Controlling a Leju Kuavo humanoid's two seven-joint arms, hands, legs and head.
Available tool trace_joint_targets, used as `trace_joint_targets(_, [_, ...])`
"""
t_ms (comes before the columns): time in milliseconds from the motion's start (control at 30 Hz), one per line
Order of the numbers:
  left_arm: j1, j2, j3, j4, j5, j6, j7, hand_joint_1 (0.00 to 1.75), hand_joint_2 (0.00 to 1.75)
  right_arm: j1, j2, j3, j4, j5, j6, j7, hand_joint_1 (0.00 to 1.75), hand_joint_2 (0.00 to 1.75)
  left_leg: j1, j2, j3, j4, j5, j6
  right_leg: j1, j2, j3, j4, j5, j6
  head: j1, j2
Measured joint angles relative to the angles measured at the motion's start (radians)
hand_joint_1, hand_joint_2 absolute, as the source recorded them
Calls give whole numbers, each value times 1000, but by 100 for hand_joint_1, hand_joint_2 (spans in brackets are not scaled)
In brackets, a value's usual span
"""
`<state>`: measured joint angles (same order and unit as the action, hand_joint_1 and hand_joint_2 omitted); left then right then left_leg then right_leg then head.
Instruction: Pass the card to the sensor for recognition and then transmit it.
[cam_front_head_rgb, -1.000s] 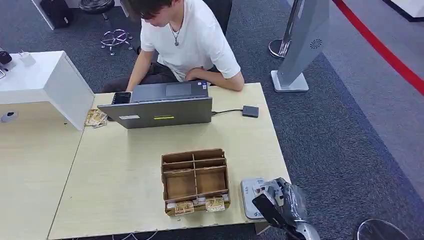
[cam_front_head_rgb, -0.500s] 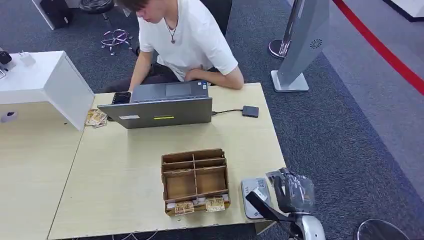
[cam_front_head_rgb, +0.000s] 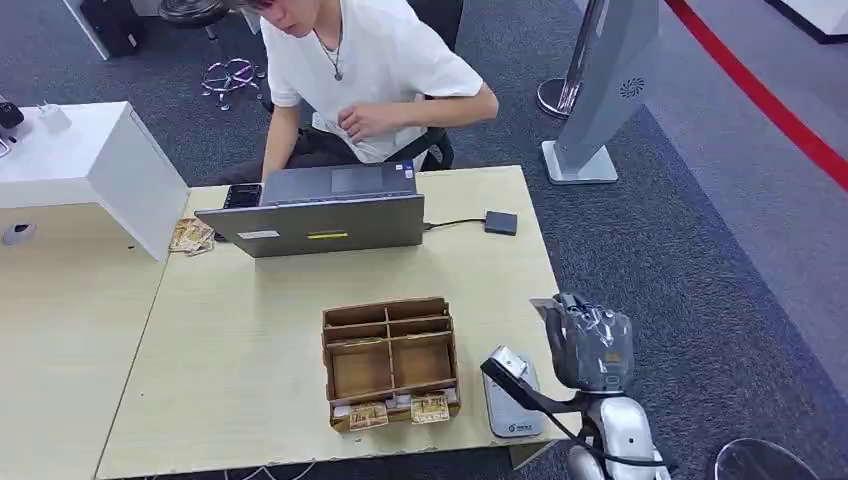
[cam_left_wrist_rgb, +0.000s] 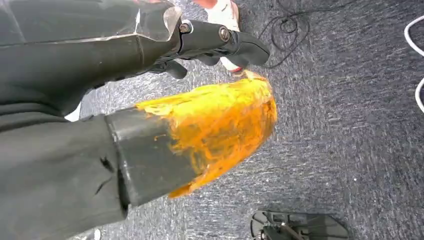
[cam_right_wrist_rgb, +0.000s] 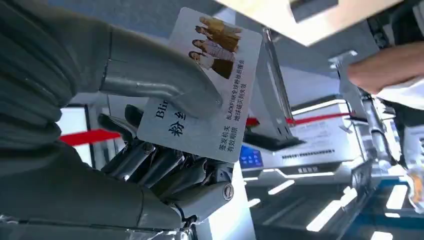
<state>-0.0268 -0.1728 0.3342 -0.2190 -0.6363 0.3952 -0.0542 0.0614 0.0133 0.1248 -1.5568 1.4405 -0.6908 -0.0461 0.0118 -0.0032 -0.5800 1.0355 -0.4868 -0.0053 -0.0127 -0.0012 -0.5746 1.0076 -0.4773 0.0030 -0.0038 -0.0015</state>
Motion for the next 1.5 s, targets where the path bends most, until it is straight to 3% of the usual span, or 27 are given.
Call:
trace_joint_targets(467, [-8,4,0,0,-37,-9,3,0,0,-155,-12,92,4,64,23,46,175,175,0,0,0,0,0,0,0,0,0,0,0,0,0,0])
trace_joint_targets(1000, [-11,4,0,0,-64,-18,10,0,0,-252,-9,183,64,106,47,74,175,175,0,0,0,0,0,0,0,0,0,0,0,0,0,0])
trace_joint_targets(1033, [-11,4,0,0,-65,-18,10,0,0,-254,-8,186,68,107,48,74,21,175,0,0,0,0,0,0,0,0,0,0,0,0,0,0])
trace_joint_targets(1067, [-11,4,0,0,-65,-18,10,0,0,-254,-7,190,71,107,49,75,0,175,0,-1,0,0,0,0,0,-1,0,0,0,0,0,0])
trace_joint_targets(1500, [-11,4,0,0,-66,-19,10,0,0,-246,-6,207,81,60,43,81,0,175,0,-1,0,0,0,0,0,-1,0,0,0,0,0,0])
